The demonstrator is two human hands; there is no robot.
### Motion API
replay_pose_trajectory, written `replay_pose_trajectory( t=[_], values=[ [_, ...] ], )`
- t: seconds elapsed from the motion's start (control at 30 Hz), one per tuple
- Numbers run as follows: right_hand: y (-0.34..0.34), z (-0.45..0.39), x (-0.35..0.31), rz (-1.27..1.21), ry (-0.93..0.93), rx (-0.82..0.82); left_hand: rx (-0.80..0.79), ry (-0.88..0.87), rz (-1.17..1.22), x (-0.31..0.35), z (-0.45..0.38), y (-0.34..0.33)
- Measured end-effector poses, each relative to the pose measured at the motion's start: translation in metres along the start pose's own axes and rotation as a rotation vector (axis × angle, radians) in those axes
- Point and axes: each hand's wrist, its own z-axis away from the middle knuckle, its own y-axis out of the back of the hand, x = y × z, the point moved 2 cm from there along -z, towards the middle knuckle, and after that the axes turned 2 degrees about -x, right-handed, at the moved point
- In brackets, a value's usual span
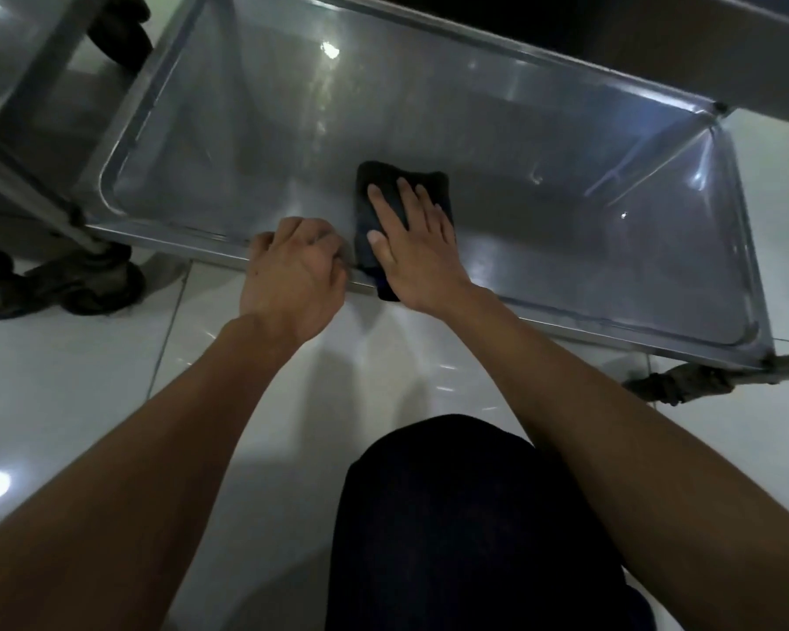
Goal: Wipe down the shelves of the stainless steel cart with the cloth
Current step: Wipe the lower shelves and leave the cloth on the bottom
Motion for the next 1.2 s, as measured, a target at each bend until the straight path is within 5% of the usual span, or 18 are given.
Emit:
replay_pose_trajectory(
  t=[0.3,0.9,1.2],
  values=[
    [0.002,0.022,0.047,-0.037,0.046,0.045,0.033,-0.052,0.01,0.052,-0.015,-0.015],
    [0.041,0.186,0.301,-0.027,-0.434,0.151,-0.066,-0.392,0.07,0.275,-0.041,-0.087],
    [0.04,0.225,0.301,-0.01,-0.422,0.169,-0.088,-0.455,0.08,0.295,-0.043,-0.094]
  ],
)
